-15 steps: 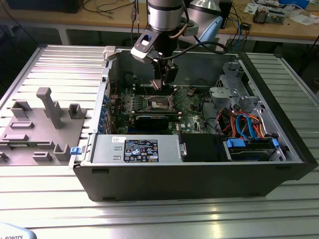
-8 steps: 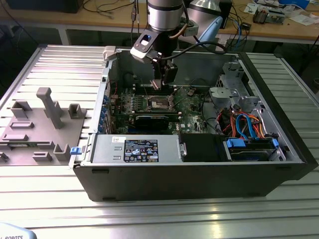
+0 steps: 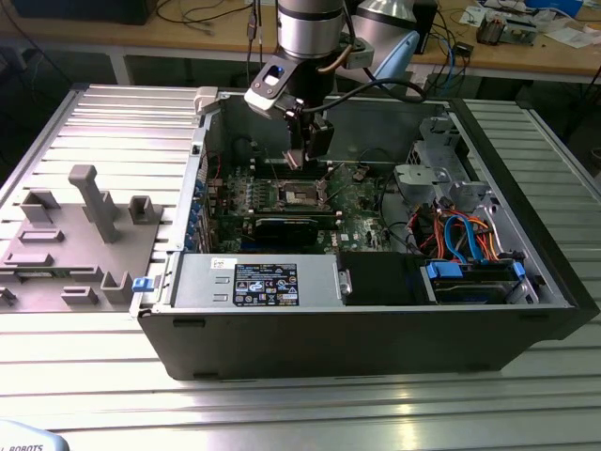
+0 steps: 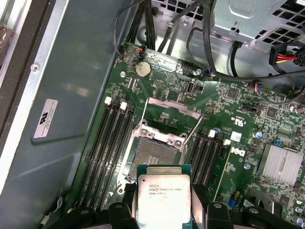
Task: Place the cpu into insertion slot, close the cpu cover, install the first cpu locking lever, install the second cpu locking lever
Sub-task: 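Place the cpu into insertion slot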
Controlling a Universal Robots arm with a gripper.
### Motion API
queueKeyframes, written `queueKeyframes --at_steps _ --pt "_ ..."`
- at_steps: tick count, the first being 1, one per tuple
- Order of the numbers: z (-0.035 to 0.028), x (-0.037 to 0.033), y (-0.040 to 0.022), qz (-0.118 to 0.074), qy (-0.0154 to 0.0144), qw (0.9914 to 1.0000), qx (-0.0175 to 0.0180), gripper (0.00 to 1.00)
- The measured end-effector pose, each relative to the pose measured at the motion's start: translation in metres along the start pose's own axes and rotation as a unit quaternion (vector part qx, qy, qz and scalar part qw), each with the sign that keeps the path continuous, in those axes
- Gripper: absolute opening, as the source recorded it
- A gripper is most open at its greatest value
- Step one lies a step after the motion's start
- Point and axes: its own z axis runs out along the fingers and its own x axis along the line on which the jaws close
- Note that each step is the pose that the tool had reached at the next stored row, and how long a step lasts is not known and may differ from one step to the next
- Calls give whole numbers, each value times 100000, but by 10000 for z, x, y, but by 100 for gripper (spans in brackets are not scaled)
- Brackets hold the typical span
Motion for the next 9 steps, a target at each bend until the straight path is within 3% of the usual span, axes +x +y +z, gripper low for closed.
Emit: queueKeyframes --at_steps 9 --pt "2 0 -1 584 -20 99998 8 55"
